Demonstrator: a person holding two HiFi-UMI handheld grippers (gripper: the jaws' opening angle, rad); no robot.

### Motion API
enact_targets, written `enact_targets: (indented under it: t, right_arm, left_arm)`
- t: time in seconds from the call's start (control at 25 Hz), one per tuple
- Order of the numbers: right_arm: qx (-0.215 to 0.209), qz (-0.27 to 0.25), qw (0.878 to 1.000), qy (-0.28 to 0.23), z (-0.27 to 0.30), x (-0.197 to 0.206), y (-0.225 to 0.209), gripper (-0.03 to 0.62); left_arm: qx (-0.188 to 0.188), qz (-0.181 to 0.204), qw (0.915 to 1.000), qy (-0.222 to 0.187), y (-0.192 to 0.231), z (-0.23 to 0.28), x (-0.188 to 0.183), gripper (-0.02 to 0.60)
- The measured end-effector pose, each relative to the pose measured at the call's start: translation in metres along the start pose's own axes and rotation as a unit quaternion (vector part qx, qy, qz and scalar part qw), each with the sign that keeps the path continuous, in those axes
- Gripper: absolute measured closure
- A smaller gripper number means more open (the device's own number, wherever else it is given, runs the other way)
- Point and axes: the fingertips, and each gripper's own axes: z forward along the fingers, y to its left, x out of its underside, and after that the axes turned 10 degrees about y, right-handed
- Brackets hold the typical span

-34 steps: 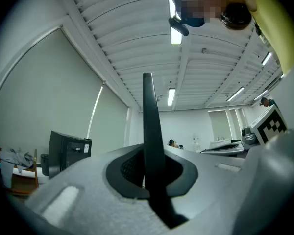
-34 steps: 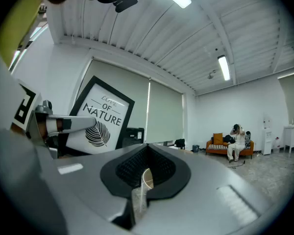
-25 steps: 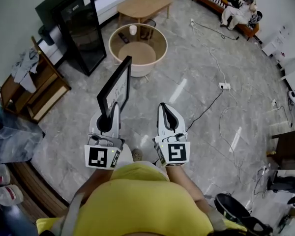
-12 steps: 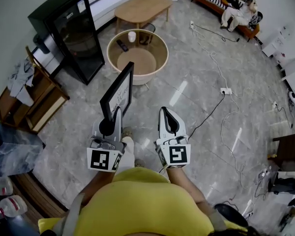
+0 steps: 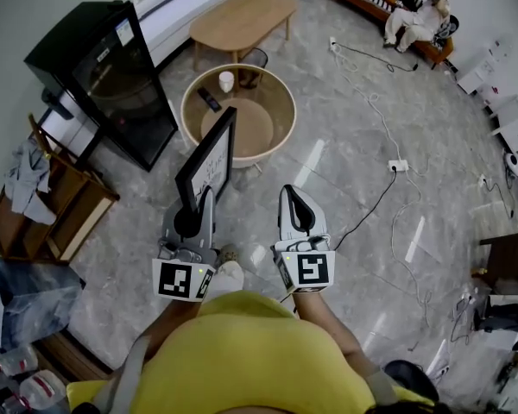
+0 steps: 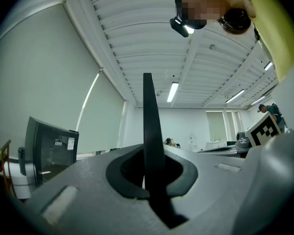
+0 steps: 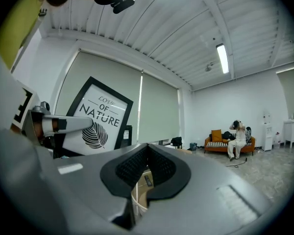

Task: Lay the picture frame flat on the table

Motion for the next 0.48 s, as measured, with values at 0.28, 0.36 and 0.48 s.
enact_targets:
  t: [0.28, 0.36, 0.48]
  right_arm:
    - [0.02, 0.002, 1.0, 0.011, 0.047, 0.003, -0.013, 0.592]
    - [0.025, 0.011, 1.0, 0.014, 0.054, 0.002, -0.014, 0.592]
    - [0.031, 0.015, 0.999, 0.023, 0.063, 0.005, -0.017, 0.592]
  left_arm:
    - [0.019, -0.011, 0.9997, 0.008, 0.031, 0.045, 0.008, 0.572]
    - [0.022, -0.015, 0.9996, 0.011, 0.037, 0.052, 0.011, 0.572]
    - [0.024, -0.023, 0.9993, 0.016, 0.046, 0.06, 0.016, 0.572]
